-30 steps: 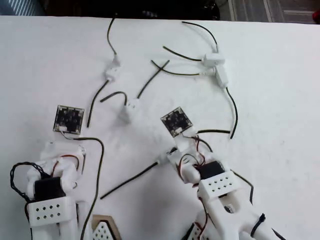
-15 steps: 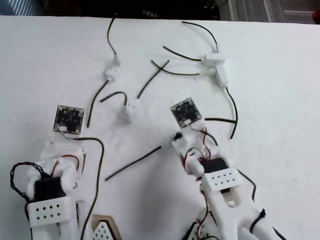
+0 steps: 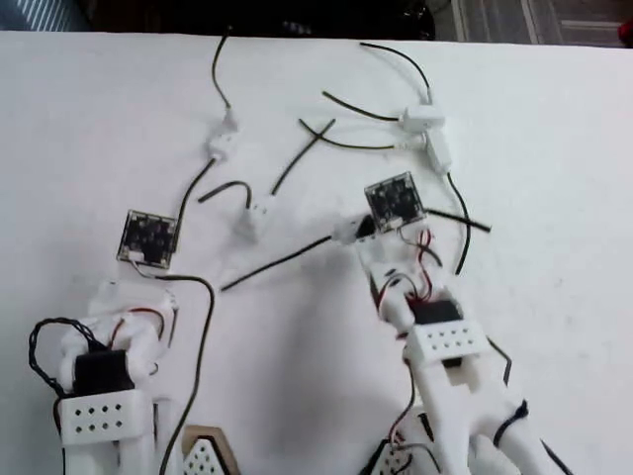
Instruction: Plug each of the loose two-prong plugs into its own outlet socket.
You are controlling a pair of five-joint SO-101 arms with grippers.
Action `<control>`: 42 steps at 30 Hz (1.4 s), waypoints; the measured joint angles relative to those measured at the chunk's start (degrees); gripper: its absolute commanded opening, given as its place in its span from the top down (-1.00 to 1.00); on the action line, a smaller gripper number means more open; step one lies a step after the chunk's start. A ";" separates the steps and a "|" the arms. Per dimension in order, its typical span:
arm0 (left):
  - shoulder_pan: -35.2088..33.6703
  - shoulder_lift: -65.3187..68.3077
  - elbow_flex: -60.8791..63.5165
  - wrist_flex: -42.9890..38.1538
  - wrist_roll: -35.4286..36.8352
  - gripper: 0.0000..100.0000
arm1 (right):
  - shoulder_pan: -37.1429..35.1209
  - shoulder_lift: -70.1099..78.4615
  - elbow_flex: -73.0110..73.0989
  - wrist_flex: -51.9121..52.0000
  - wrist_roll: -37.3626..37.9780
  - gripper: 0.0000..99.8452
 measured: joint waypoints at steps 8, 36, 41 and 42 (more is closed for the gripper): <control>0.00 0.00 0.00 0.00 0.00 0.95 | 1.05 18.02 -13.01 0.00 0.00 0.66; 0.00 0.00 0.88 -2.99 2.11 0.95 | -4.75 -36.04 -1.93 45.36 0.00 0.97; 0.00 -5.45 2.81 -2.99 2.90 0.95 | -4.75 -48.09 7.82 45.36 0.00 0.97; 0.09 -7.12 3.52 -2.99 2.90 0.95 | -4.75 -50.46 9.32 45.36 0.00 0.97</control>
